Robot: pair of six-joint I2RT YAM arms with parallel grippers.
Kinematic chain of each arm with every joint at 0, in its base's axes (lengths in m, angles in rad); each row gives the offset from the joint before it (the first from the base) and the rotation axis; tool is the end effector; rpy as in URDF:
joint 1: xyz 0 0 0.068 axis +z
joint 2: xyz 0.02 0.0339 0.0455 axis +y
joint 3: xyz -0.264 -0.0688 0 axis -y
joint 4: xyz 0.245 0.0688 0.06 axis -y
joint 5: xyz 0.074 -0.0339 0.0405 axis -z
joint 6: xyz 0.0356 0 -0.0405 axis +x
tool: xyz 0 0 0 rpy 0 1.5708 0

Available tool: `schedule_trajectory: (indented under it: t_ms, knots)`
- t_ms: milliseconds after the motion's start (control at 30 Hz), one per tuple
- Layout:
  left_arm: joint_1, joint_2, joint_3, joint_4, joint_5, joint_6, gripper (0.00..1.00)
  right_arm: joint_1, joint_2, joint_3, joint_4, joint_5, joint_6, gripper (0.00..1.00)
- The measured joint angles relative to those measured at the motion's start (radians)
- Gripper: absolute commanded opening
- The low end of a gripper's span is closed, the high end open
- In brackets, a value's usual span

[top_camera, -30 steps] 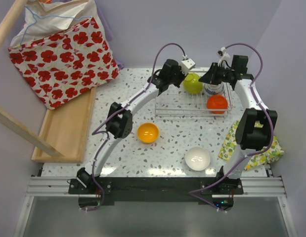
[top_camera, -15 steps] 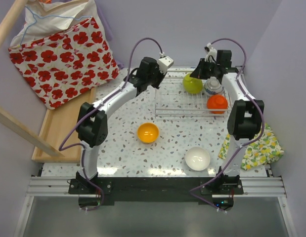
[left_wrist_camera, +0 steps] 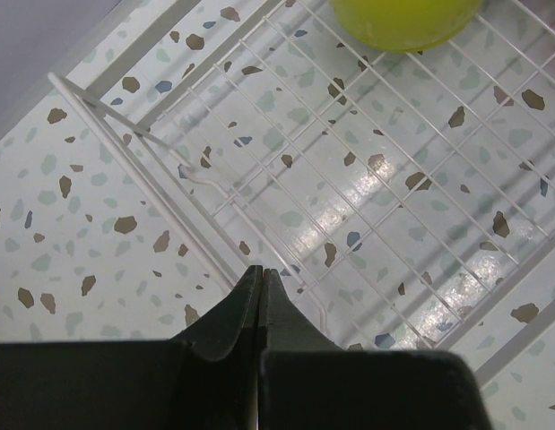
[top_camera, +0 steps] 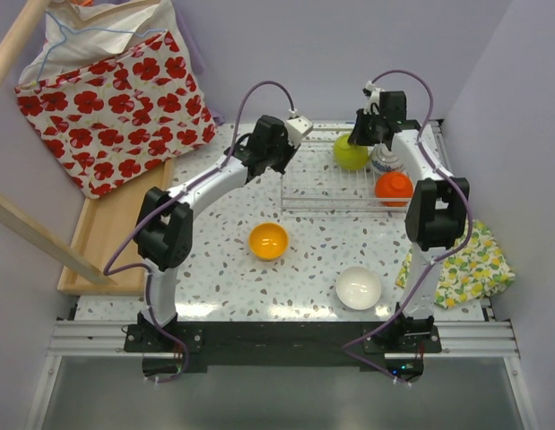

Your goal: Load the bowls into the dish rack

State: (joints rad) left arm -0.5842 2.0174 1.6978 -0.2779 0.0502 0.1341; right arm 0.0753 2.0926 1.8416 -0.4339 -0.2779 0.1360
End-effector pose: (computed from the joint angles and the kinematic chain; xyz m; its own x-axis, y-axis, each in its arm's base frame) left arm 0.3961 -0.2640 0.2700 -0.3868 0.4158 -0.8231 0.6429 0.7615 0.0826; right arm 0.4855 0.0464 0.2712 -0.6635 0.0807 -0.7438 -0.1961 0.9407 0.2769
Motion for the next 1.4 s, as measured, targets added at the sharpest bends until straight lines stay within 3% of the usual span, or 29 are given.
schedule_trajectory:
  t_ms: [533,567,667,700,800,900,1000,1133,1400]
  knots:
    - [0.0,-0.01,-0.01,0.001,-0.002,0.0,0.0,-0.026,0.0,0.003,-0.002,0.155,-0.033,0.0]
    - [0.0,-0.01,-0.01,0.001,0.0,0.0,0.0,-0.03,0.0,0.001,-0.002,0.148,-0.033,0.08]
    - [0.001,-0.009,0.0,-0.009,0.021,-0.001,0.16,-0.034,-0.004,-0.003,0.0,0.109,-0.047,0.25]
    - [0.001,-0.009,0.014,-0.024,0.033,-0.001,0.36,-0.035,-0.013,-0.012,0.001,0.09,-0.055,0.3]
    - [0.001,-0.009,0.096,-0.048,0.094,0.004,0.62,-0.035,-0.078,-0.08,0.009,0.037,-0.079,0.4]
    - [0.001,-0.031,0.173,-0.036,0.127,0.011,0.77,-0.035,-0.241,-0.236,0.03,-0.019,-0.142,0.45]
    - [0.001,-0.088,0.187,-0.027,0.122,0.029,0.83,-0.034,-0.422,-0.364,0.03,-0.087,-0.243,0.46]
    - [0.009,-0.189,0.141,-0.024,0.091,0.072,0.84,-0.028,-0.64,-0.491,-0.031,-0.174,-0.448,0.47]
    - [0.097,-0.383,-0.189,-0.062,0.023,0.131,0.83,0.025,-0.84,-0.712,-0.385,-0.241,-0.94,0.48]
